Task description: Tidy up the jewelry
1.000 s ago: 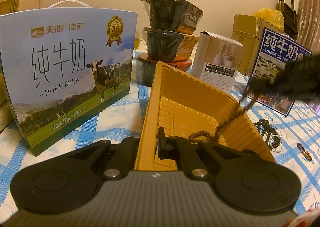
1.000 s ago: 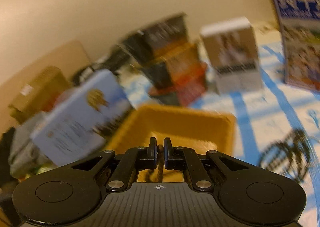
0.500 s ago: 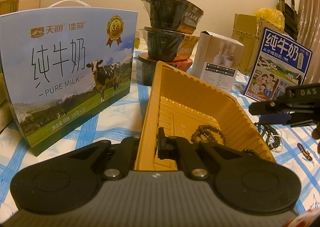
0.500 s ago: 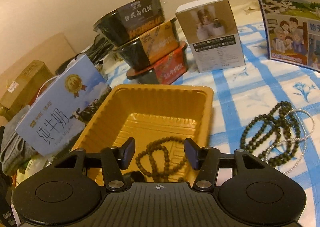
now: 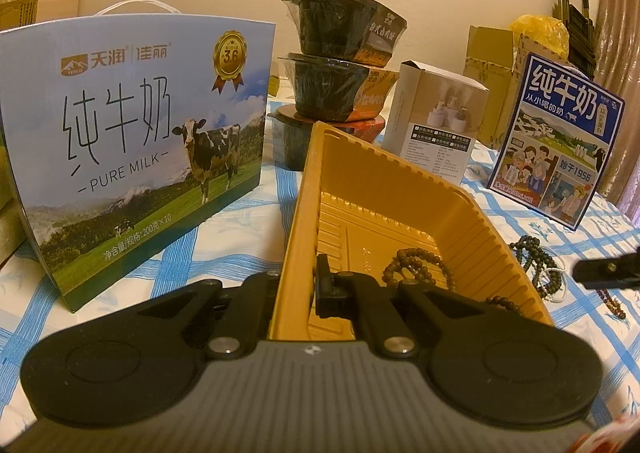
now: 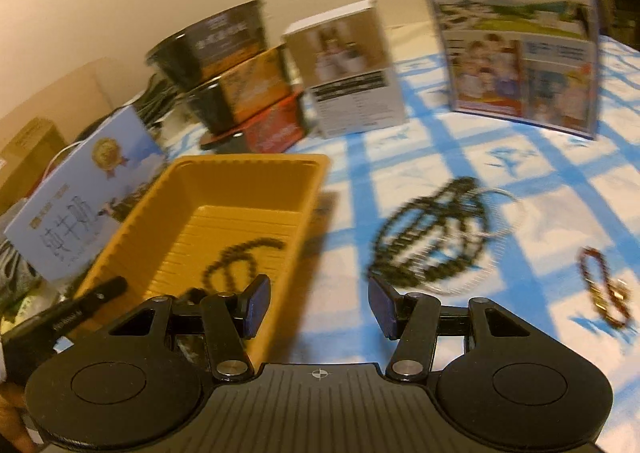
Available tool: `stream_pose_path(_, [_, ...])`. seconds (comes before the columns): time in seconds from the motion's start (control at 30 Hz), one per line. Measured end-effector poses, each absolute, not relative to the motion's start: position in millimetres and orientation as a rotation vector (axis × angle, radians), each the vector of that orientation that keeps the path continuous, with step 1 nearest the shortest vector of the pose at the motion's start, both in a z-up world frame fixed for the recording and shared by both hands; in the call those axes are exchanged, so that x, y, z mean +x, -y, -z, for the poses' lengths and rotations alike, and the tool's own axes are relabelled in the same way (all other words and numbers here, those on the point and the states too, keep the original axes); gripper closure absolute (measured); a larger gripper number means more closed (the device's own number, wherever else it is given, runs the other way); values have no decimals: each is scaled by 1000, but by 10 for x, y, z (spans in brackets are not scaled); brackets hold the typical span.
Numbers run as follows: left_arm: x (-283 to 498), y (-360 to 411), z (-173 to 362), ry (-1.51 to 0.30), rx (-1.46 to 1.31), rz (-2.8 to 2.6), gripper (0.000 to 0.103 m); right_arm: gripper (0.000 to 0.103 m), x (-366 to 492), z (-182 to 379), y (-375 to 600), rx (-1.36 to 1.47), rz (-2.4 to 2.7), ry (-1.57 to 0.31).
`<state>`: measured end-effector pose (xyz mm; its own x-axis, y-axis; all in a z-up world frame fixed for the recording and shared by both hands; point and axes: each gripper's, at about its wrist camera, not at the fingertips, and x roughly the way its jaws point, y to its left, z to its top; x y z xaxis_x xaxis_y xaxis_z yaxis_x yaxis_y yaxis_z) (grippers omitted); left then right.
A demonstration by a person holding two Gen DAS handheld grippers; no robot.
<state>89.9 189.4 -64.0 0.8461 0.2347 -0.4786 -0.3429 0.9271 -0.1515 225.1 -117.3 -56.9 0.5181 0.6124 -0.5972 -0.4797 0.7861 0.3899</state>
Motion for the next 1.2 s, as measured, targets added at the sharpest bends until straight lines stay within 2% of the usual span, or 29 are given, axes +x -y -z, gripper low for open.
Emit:
stream_pose_path(0.83, [906,-1898,647,-474,-227,-310,100,49,2271,864,2476,38,-243,-746])
stream_pose_path(0.9, [906,-1891,648,-474,-226,-310,100,51,2290,877,2497,23,-232,-737])
stream_pose_path(1.07, [900,-1895,642,-475,-221,-309,100,68,2399,917,2505,-2,-228,-728])
stream_pose_path(1.2, [901,-1890,641,-475,-221,-310,100,75,2526,955,2501,-26,-229,-721])
